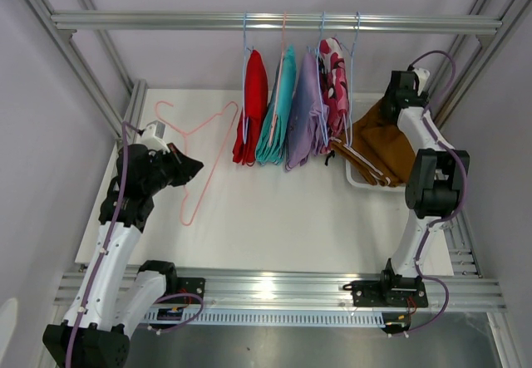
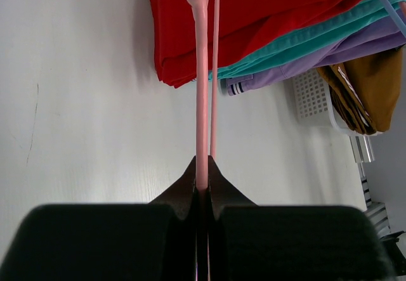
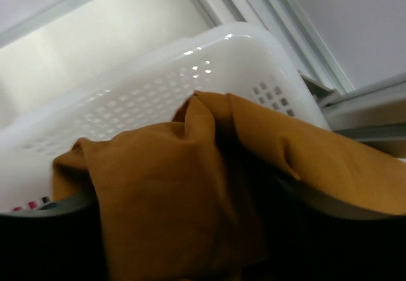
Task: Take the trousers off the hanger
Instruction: Place the trousers in the bin.
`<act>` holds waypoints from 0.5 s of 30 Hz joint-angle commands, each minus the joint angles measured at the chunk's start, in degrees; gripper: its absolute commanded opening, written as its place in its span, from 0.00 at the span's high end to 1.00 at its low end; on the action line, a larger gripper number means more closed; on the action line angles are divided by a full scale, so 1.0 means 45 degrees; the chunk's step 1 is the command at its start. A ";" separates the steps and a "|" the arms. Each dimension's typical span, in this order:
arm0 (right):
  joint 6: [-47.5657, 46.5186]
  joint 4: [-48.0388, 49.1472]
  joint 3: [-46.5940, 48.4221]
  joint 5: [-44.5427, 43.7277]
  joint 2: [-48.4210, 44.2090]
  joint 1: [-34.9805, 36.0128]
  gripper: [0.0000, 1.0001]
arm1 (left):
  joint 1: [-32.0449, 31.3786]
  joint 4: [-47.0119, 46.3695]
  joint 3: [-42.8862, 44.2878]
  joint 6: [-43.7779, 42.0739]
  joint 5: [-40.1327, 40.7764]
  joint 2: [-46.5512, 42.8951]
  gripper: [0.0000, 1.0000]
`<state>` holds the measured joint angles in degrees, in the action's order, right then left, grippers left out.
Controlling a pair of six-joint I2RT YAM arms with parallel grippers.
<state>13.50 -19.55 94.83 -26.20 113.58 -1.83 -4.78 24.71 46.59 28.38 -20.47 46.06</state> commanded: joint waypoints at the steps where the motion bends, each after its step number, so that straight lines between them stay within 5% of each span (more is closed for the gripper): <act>1: -0.0050 0.0262 0.0646 0.0391 -0.0277 -0.0141 0.27 | -0.0091 -0.0510 -0.0060 -0.0252 -0.0393 -0.0217 0.99; 15: 0.0595 -0.1573 0.1000 0.1876 -0.2679 0.0014 0.18 | -0.0091 -0.0510 -0.0079 -0.0272 -0.0334 -0.0275 0.99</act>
<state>14.90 -25.10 98.17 -18.90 107.92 -2.00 -4.78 24.71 46.59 28.36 -21.19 46.04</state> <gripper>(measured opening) 0.811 0.020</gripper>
